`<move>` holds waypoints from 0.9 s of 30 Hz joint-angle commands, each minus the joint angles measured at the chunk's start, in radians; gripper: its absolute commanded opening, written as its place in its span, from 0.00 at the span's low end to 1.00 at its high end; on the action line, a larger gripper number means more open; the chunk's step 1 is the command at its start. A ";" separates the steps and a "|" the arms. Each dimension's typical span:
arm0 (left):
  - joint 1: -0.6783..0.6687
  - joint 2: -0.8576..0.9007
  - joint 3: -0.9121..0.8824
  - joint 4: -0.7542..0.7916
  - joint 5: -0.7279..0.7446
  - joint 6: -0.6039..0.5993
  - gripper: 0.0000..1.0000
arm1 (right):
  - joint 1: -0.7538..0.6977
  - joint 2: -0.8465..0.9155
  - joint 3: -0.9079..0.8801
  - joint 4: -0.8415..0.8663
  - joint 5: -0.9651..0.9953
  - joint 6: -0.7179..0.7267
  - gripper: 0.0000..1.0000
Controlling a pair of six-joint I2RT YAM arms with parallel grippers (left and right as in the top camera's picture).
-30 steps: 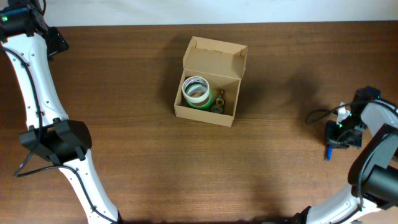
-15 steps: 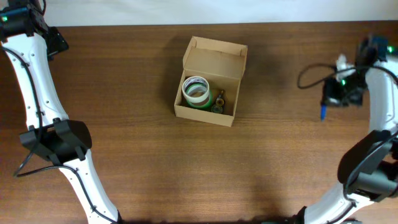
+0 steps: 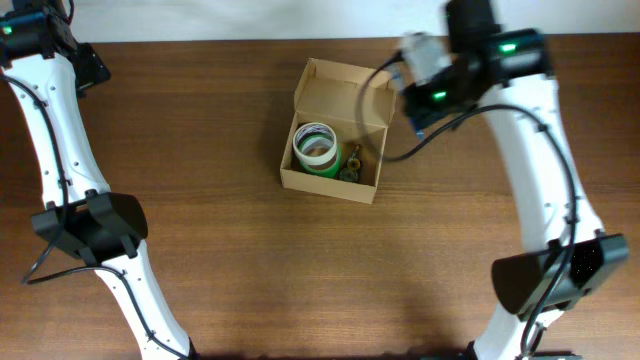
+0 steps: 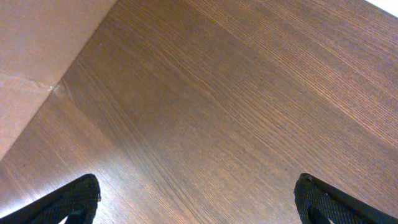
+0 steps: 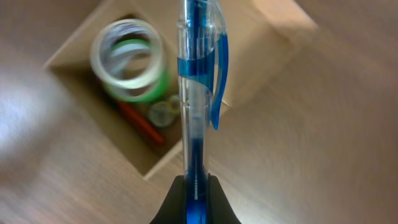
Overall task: Pack container
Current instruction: 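Carry the blue pen over the box with the right gripper, then lower the blue pen into the box and release it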
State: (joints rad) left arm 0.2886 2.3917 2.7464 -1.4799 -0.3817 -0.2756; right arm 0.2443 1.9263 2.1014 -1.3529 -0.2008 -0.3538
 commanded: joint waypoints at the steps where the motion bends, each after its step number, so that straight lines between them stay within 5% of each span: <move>1: 0.004 -0.034 -0.005 -0.001 0.001 0.012 1.00 | 0.095 0.012 0.018 0.014 0.074 -0.196 0.05; 7: 0.005 -0.034 -0.005 -0.001 0.000 0.012 1.00 | 0.192 0.078 0.016 0.050 0.118 -0.355 0.08; 27: 0.004 -0.034 -0.005 -0.001 0.000 0.012 1.00 | 0.243 0.291 0.005 0.060 0.100 -0.444 0.04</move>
State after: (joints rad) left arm 0.2886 2.3917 2.7464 -1.4799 -0.3817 -0.2756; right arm 0.4664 2.1914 2.1025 -1.2850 -0.0834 -0.7746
